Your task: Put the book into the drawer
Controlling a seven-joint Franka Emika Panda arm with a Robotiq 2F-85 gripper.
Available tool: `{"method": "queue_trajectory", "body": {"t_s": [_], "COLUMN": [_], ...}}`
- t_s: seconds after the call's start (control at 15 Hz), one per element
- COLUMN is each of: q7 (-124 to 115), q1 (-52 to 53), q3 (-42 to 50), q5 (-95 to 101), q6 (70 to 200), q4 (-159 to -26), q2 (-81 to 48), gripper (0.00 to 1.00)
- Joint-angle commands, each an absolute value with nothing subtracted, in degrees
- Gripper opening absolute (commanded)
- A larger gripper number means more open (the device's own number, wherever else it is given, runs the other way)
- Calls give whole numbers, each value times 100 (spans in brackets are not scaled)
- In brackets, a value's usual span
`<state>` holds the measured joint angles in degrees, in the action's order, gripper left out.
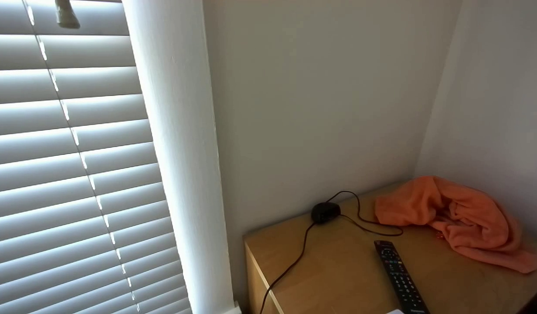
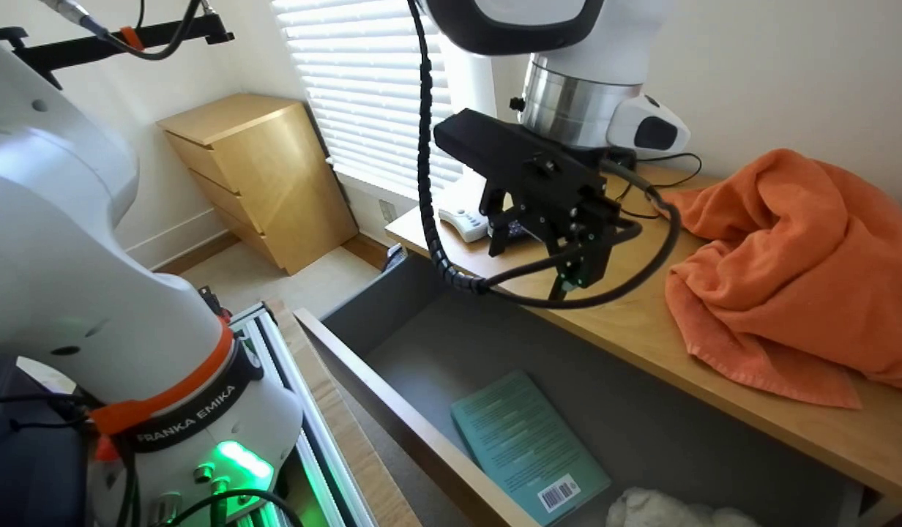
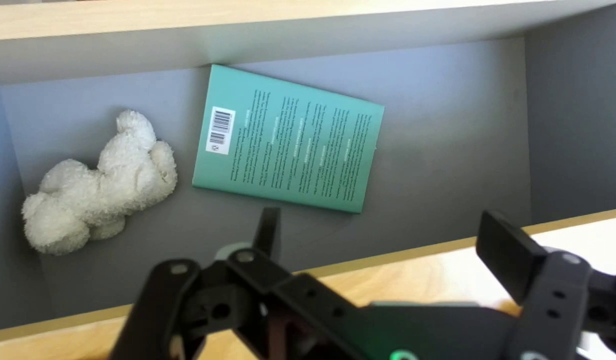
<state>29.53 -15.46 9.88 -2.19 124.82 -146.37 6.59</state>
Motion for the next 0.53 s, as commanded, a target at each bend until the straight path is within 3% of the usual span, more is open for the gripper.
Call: {"method": "queue_trajectory", "body": {"t_s": [0.0, 0.47], "q7": [2883, 2810], "q1": [-1358, -1321], "q3": [1148, 1153], "q5": [-134, -61], "q6": [12468, 12469], "q4": [-14658, -14747], "q2": [749, 919], "gripper": [100, 100]}}
